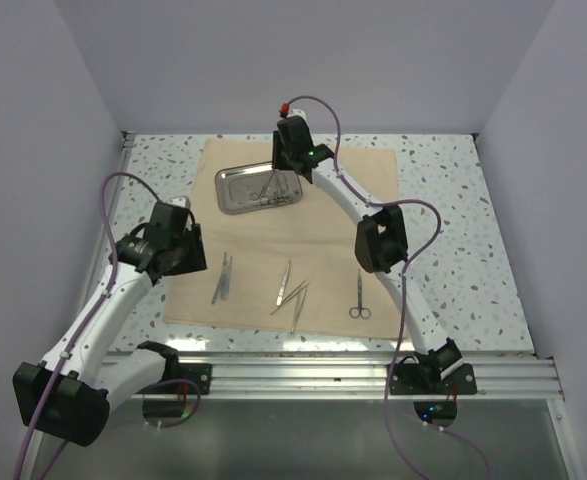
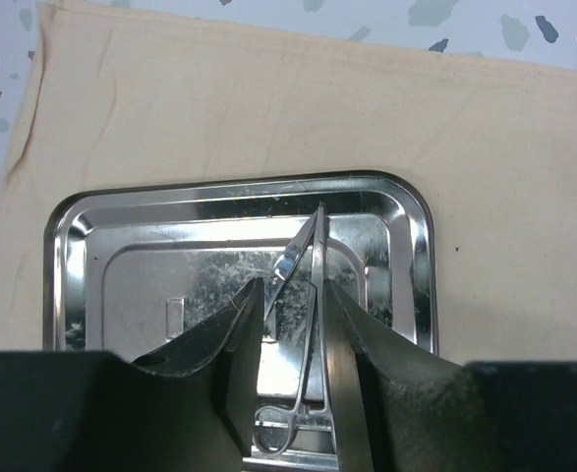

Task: Open and lay out the surgical kit
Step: Adjust the medical item in the container.

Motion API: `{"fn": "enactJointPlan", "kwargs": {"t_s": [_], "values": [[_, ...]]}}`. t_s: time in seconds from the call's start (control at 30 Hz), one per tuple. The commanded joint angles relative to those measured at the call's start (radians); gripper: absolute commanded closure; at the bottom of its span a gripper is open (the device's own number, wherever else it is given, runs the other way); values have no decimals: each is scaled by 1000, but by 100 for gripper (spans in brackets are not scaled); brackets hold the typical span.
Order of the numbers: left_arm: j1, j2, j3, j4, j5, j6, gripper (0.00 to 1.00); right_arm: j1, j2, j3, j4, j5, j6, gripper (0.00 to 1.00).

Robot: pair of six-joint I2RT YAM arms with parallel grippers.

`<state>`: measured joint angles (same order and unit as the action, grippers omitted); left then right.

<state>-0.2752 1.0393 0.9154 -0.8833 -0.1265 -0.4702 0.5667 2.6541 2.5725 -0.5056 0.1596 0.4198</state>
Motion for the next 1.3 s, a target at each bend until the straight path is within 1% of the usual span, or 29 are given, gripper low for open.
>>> {"fn": "enactJointPlan", "kwargs": {"t_s": [0.0,0.13,0.23,0.43,0.77,0.93,1.13,1.23,1.27], "values": [[1,-47,-12,-48,11,-30,46,4,56,70,47,-5,-33,66],[1,-82,-12,-71,7,-39,46,21,86,95,56,20,-82,66],[1,-79,-3,-85,2,-47,46,48,102,101,29,44,-119,66],[1,-71,5,-77,4,-61,46,65,130,101,-46,58,-154,66],[1,-97,-4,-88,-12,-90,46,62,122,46,-174,153,-219,68],[1,-108,-10,-94,-18,-100,46,33,139,32,-267,136,-213,75],[1,-96,-13,-79,-15,-110,46,7,133,-1,-301,121,-208,80],[1,-87,-7,-75,-16,-111,46,-19,118,-44,-321,101,-197,86],[1,-85,-6,-77,-18,-113,46,-25,110,-89,-320,100,-199,87]]}}
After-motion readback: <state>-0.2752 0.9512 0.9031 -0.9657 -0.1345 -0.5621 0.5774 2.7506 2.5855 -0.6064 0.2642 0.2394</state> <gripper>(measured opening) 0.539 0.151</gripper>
